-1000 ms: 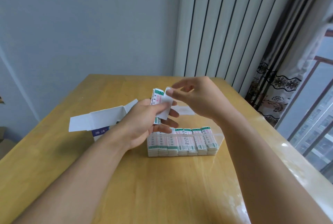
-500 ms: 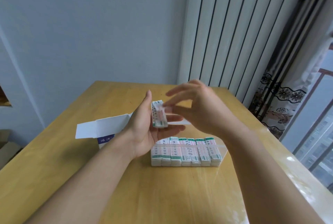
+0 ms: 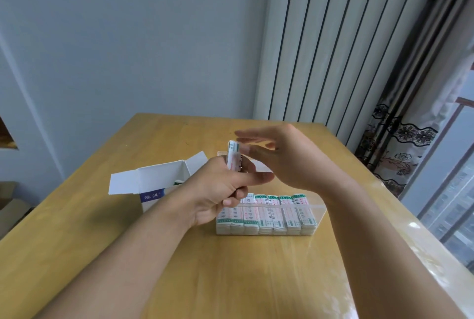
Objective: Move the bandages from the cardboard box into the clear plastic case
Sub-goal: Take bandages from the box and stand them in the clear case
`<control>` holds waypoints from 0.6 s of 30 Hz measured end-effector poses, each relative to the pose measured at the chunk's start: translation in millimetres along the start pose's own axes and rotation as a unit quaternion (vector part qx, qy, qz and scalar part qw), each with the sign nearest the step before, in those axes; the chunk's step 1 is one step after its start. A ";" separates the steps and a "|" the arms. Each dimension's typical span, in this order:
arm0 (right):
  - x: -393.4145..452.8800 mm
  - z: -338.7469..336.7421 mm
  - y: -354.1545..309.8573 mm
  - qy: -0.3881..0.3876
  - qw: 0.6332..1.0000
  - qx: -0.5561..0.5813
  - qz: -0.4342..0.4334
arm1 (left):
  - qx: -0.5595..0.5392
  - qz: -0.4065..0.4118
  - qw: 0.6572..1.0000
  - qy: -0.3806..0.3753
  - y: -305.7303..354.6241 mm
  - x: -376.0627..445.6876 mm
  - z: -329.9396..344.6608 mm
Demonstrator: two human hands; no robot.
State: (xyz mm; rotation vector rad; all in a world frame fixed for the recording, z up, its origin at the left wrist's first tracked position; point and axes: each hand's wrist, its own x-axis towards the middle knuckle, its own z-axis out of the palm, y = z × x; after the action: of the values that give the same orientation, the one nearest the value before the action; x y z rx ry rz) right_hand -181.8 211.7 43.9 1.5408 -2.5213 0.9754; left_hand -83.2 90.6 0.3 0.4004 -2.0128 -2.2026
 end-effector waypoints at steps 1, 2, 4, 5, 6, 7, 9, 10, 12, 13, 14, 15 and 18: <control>-1.1 0.6 -1.5 0.000 1.000 0.008 -0.008 | 0.006 0.002 1.000 -0.004 0.0 -1.7 1.4; -1.0 -1.4 -3.3 0.005 1.000 0.021 -0.013 | 0.014 0.007 1.000 -0.004 1.9 -2.4 1.9; -1.0 -4.5 -6.0 0.007 0.998 0.057 -0.017 | 0.027 0.015 1.000 0.001 2.8 -2.7 2.6; -2.1 -4.7 -6.7 0.004 0.997 0.069 -0.018 | 0.029 0.016 0.999 0.006 1.4 -2.9 3.6; -2.5 -5.1 -6.8 0.004 0.997 0.078 -0.021 | 0.030 0.021 0.999 0.007 1.0 -2.9 4.7; -2.7 -5.1 -7.0 0.006 0.996 0.090 -0.025 | 0.031 0.027 0.999 0.008 0.9 -3.2 5.4; -3.0 -6.5 -4.7 0.023 0.991 0.129 -0.023 | 0.029 0.036 0.999 0.011 1.4 -3.8 7.1; -2.3 -9.4 -2.0 0.039 0.986 0.161 -0.015 | 0.029 0.042 0.999 0.018 2.1 -3.9 6.5; -0.9 -18.6 9.2 0.070 0.970 0.232 0.020 | 0.036 0.056 0.997 0.050 1.6 -1.5 3.6; -0.4 -23.7 16.3 0.077 0.964 0.251 0.045 | 0.039 0.065 0.994 0.074 1.2 0.3 1.4; -0.7 -27.8 24.0 0.073 0.963 0.249 0.073 | 0.040 0.073 0.992 0.099 -0.2 3.0 -0.9; -1.3 -29.4 31.3 0.056 0.967 0.225 0.103 | 0.035 0.079 0.989 0.123 -1.8 5.5 -3.3; -1.9 -18.7 47.5 -0.041 0.974 0.126 0.181 | -0.009 0.080 0.985 0.153 -6.6 11.2 -7.0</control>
State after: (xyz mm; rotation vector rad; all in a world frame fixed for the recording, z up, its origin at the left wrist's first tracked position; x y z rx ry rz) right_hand -224.8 237.8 34.8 1.2091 -2.8993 1.3470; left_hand -91.4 81.6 -8.0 0.5202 -1.7951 -1.9285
